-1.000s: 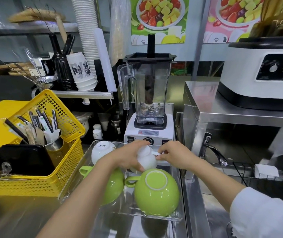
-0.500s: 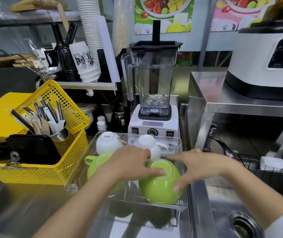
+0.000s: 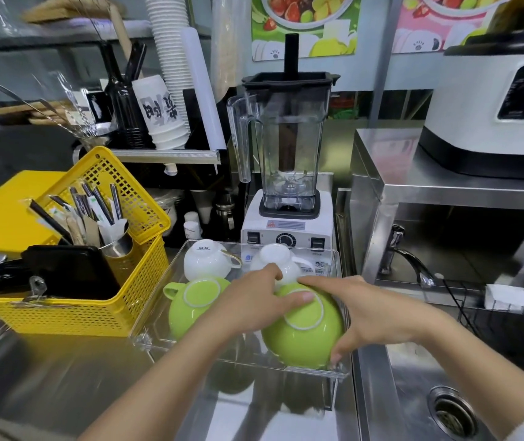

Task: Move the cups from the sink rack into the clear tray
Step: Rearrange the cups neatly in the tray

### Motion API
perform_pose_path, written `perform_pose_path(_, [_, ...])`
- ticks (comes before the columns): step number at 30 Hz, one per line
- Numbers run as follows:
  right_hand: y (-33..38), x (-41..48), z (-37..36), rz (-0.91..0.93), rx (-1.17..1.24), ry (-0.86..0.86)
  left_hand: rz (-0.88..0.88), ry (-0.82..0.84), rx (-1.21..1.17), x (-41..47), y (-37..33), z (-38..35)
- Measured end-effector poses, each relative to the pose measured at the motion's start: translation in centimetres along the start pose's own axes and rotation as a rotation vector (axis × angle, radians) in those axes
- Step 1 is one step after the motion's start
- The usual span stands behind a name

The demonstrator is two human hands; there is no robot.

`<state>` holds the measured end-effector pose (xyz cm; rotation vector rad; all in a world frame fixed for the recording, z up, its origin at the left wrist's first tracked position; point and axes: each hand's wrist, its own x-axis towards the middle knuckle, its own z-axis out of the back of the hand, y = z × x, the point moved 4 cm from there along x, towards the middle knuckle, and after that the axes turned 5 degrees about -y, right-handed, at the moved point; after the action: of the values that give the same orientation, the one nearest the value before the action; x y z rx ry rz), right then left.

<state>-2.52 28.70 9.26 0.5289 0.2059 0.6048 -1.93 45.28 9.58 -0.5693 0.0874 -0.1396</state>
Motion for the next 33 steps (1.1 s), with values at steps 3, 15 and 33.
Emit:
perform_pose_path(3, [0.7,-0.2,0.6,0.063,0.133,-0.008,0.057,0.106,-0.238,0.3,-0.2,0.0])
perform_pose_path(15, [0.5,-0.4,-0.6,0.023,0.132,0.003,0.35,0.101,-0.549,-0.9,-0.3,-2.2])
perform_pose_path(33, [0.7,-1.5,-1.2,0.104,0.029,0.073,0.417,0.168,-0.353,-1.1,1.7,-2.7])
